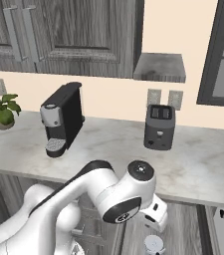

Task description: Take the pizza cutter from the drawer on the right and place it on the dining counter for cutting.

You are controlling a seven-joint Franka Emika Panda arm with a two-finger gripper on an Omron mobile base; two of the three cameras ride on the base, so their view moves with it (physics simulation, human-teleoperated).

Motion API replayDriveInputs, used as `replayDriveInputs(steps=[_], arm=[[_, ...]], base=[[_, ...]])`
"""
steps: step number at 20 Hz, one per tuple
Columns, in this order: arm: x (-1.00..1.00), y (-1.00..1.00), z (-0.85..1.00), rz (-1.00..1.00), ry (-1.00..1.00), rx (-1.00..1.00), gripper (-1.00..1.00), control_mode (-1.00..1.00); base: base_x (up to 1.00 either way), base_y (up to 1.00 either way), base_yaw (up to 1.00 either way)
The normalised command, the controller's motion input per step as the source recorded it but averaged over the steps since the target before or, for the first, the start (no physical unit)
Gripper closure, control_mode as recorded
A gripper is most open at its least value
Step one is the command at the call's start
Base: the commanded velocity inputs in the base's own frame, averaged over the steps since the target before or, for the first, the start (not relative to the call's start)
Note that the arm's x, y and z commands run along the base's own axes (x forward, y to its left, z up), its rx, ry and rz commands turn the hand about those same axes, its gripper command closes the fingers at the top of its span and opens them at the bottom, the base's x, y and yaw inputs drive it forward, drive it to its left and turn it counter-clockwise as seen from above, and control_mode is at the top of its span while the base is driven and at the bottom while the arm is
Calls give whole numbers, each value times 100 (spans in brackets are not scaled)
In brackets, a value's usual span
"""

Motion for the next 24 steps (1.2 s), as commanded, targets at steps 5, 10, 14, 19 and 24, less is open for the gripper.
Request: replayDriveInputs(steps=[5, 10, 14, 19, 24], arm=[[16, -16, -35, 43, 3, -6, -100, -100], [12, -5, -23, 29, 5, -9, -100, -100], [0, -24, -9, 11, 4, -7, -100, -100], [0, -18, -18, 4, 1, -7, -100, -100], [1, -1, -27, 1, 4, -3, -100, -100]], base=[[0, 0, 0], [0, 0, 0], [0, 0, 0], [0, 0, 0], [0, 0, 0]])
